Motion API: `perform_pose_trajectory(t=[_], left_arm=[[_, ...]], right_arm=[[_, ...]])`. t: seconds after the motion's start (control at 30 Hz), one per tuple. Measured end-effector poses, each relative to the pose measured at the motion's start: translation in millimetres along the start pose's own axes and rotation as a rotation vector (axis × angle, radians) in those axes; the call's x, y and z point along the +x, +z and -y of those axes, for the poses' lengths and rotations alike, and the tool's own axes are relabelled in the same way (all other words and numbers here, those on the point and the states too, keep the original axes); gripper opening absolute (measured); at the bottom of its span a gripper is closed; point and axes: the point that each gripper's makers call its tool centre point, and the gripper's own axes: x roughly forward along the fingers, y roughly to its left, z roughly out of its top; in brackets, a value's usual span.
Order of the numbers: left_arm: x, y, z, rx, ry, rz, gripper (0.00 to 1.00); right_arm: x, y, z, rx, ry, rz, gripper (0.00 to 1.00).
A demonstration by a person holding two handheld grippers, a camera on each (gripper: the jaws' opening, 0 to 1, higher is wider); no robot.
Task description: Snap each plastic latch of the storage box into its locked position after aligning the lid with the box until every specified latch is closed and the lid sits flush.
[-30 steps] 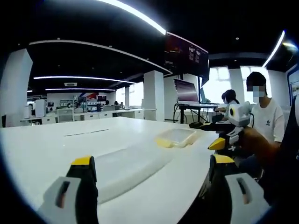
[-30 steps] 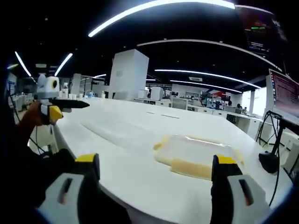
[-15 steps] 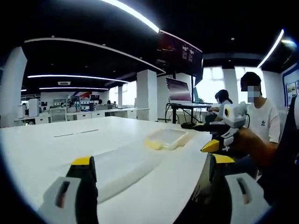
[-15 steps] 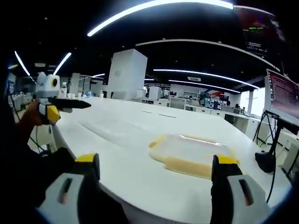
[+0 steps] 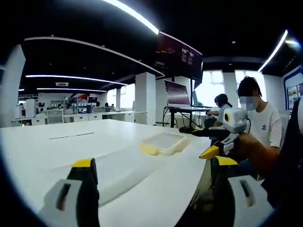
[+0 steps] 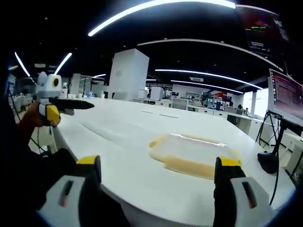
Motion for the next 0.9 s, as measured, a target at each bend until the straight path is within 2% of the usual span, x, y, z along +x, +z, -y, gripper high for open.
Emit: perform_pose_trajectory(t=[0.2,0.53,0.9], left_arm=[[10.2,-1.3,12.7,0.005,-0.030,-0.010,1.00],[20.6,-6.9,19.3,-0.016,-0.055,-0.016,1.00],[28.5,-3.3,25.6,-0.008,-0.075,-0.012,1.00]], right_arm=[[-0.3,-1.6,0.1,-0.001,0.003,-0.004,1.00],[-3.1,0.8,4.6,0.001,-0.004,0.005,1.00],[-5.7,-0.7,9.9,0.003,-0.019,0.003,1.00]])
